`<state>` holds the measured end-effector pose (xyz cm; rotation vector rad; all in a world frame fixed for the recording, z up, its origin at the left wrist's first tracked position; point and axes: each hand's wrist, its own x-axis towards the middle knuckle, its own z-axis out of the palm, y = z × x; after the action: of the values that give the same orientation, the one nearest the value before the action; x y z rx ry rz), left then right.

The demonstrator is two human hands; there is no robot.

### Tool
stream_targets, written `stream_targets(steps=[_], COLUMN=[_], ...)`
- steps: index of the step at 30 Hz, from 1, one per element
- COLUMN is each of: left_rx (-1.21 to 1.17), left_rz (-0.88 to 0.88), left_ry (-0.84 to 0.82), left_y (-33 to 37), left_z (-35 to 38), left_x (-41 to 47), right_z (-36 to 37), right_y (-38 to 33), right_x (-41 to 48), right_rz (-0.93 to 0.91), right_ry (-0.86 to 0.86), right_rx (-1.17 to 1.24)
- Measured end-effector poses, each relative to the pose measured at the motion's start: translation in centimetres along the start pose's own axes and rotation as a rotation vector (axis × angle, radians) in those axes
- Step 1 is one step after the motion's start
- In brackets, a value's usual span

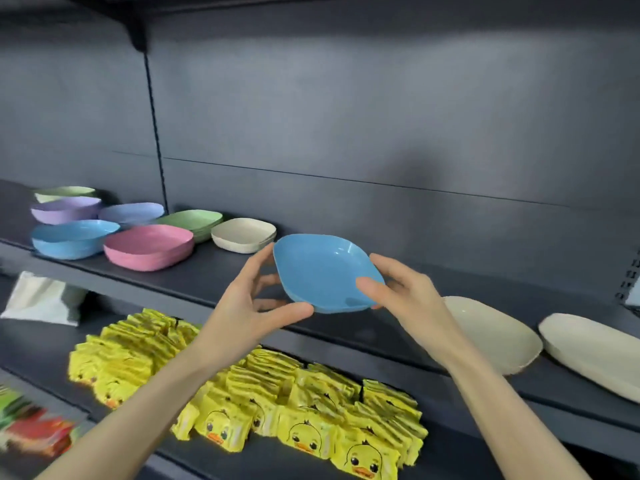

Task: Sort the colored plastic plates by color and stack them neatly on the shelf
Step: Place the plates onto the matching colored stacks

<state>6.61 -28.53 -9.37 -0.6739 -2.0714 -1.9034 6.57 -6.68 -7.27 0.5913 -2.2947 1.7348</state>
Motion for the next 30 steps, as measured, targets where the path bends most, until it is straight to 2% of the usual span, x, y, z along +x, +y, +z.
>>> stream_targets(steps=[3, 7, 17, 21, 27, 30], left_rx=[0.013, 0.051, 0.154, 0.231, 0.386, 0.388], left_rz=[0.003, -0.015, 0.039, 0.040, -0.002, -0.041], left_ry=[0.055, 0.095, 0.273, 0.340, 0.348, 0.354], left_y=[-0.3, -0.4, -3.2, -5.1, -7.6, -9.3], left_z=[-6.3, -11.6, -24.3, -29.5, -37.8, -41.0], left_x=[-1.6, -2.4, 0.6, 2.7, 6.0, 6.9], right_z=[6.3, 11.1, 22.7, 27.1, 34.1, 36.9], right_y=[-0.7, -1.6, -2.1, -1.3, -0.7, 0.5], right_x=[1.1, 3.0, 13.2, 18.3, 24.2, 26.6], right_rz=[-0.010, -0.007, -0.092, -0.069, -0.087, -0.086], right_ry=[-0.084, -0.132, -0.091, -0.079, -0.106, -0.126], right_rx=[0.038, 0.031, -0.021, -0.006, -0.037, -0.175])
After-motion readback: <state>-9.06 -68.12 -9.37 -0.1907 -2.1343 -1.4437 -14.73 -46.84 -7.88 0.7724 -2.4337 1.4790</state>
